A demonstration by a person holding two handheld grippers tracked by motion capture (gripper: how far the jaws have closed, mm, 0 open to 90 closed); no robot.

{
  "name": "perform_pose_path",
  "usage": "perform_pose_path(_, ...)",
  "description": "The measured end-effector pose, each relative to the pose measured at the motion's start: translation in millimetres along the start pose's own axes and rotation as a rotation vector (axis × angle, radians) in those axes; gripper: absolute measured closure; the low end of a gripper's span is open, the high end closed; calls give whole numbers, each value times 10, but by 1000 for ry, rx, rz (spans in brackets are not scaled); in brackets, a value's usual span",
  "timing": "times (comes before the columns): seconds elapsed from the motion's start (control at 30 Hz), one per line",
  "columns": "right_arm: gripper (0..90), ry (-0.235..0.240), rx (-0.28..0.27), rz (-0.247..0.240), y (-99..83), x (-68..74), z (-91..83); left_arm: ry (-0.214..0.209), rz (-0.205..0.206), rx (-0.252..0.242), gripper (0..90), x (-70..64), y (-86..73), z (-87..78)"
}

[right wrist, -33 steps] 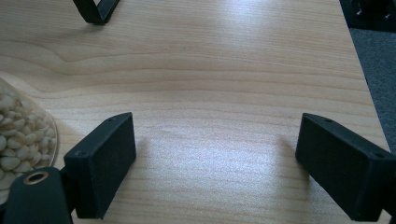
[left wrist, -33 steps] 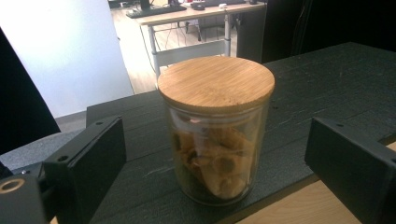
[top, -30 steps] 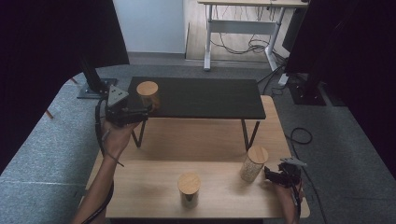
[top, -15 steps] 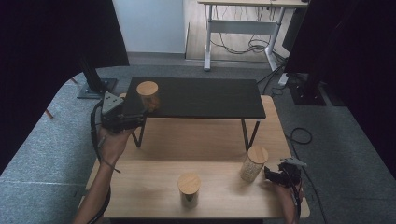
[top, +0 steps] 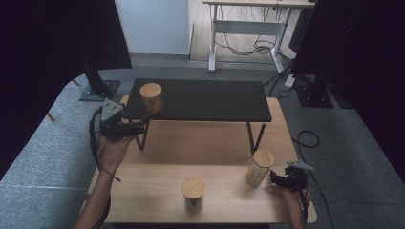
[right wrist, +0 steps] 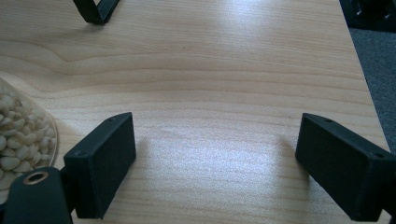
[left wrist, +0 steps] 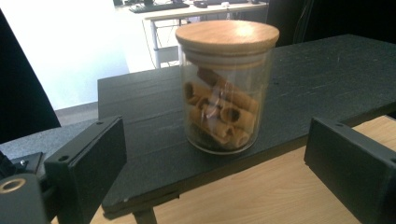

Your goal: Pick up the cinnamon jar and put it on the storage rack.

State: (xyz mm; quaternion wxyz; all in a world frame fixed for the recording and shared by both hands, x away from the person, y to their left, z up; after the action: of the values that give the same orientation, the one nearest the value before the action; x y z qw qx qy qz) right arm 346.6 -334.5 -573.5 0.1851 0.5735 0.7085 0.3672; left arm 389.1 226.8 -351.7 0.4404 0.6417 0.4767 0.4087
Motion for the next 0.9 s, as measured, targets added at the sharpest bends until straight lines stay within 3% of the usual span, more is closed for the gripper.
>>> perform_pose_path(0.9, 119, 0, 0, 0, 0, 0, 0, 12, -28, 20, 44, 83, -323, -149)
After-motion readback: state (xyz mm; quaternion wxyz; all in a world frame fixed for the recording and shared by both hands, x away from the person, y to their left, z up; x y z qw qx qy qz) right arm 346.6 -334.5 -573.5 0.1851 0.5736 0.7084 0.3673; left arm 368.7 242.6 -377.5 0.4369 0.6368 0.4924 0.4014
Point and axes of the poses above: each handheld gripper's, and its own axes: z roughly forward along the jaws, y roughly out of its top, x roughly to its left, the point moved 2 cm from there along z, roughly forward along the jaws, and after that the axes turned 12 degrees about y, right-handed, at the moved point
